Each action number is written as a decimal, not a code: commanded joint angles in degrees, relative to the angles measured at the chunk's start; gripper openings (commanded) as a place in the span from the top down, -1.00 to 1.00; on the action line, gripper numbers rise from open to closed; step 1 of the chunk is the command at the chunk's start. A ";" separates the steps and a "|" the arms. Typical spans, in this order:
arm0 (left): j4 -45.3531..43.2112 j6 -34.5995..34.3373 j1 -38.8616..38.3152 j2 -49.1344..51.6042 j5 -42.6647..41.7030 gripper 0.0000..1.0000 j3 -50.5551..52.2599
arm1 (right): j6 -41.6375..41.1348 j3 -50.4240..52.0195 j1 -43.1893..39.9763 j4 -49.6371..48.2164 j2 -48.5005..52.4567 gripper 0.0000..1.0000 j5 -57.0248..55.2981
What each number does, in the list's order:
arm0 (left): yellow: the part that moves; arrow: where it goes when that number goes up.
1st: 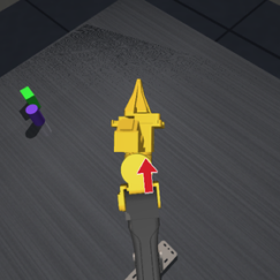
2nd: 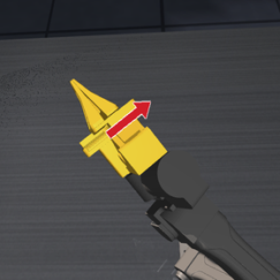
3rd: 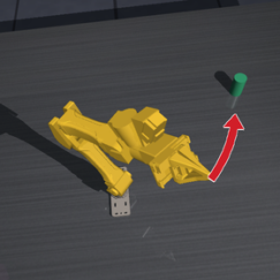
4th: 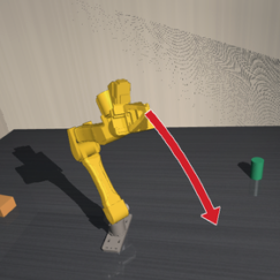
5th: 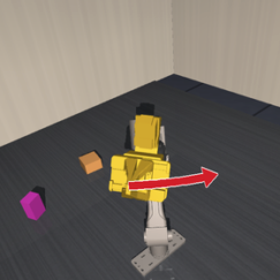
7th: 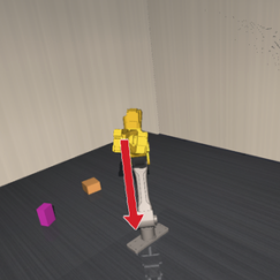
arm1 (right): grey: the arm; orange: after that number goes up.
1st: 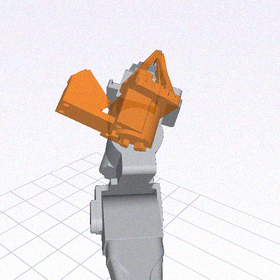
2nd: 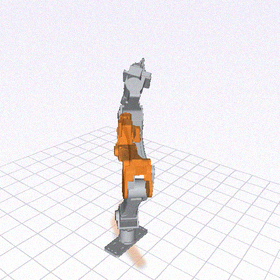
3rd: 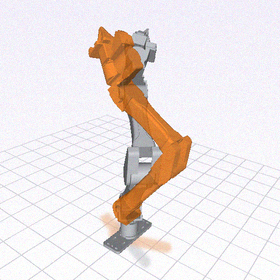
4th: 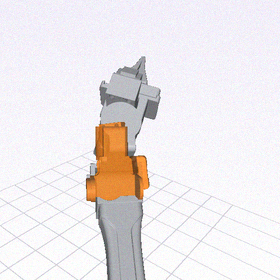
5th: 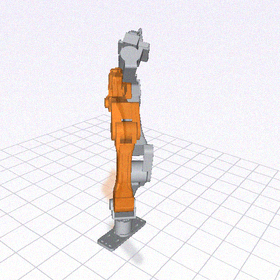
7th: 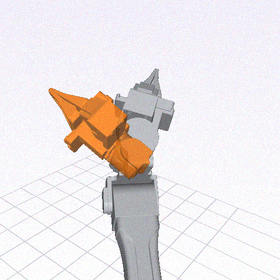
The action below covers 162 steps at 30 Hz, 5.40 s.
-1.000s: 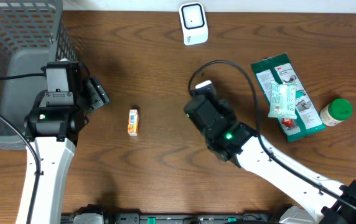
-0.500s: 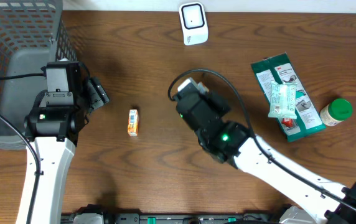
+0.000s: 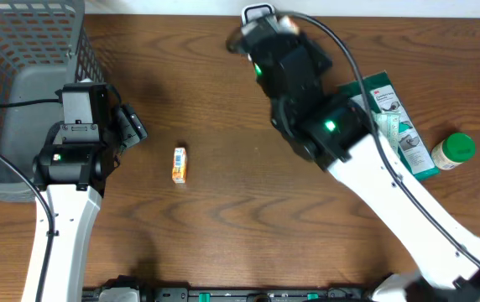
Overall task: Scan the item barcode
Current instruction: 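Raise the tissue pack with the right gripper to the scanner, then carry the tissue pack right and drop it near the jar, then reach the right gripper left and grasp the remaining orange tissue pack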
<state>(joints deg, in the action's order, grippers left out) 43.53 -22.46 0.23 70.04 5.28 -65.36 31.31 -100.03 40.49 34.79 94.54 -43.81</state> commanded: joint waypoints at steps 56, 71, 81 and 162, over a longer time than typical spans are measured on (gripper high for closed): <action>0.17 0.35 0.24 0.07 0.79 -0.65 0.00 | 17.14 -13.57 -9.99 -45.05 49.48 0.98 0.79; 0.17 0.35 0.24 0.07 0.79 -0.65 0.00 | 19.15 -13.62 -9.73 -49.33 49.05 0.99 -4.22; 0.17 0.35 0.24 0.07 0.79 -0.65 0.00 | 18.38 -13.60 -6.64 -45.35 41.51 0.98 -11.45; 0.17 0.35 0.24 0.07 0.79 -0.66 0.00 | -62.23 11.91 -17.88 8.24 15.85 -0.98 65.92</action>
<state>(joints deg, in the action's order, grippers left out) 43.53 -22.46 0.23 70.04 5.30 -65.36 -21.58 -87.39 16.64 45.56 111.35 16.40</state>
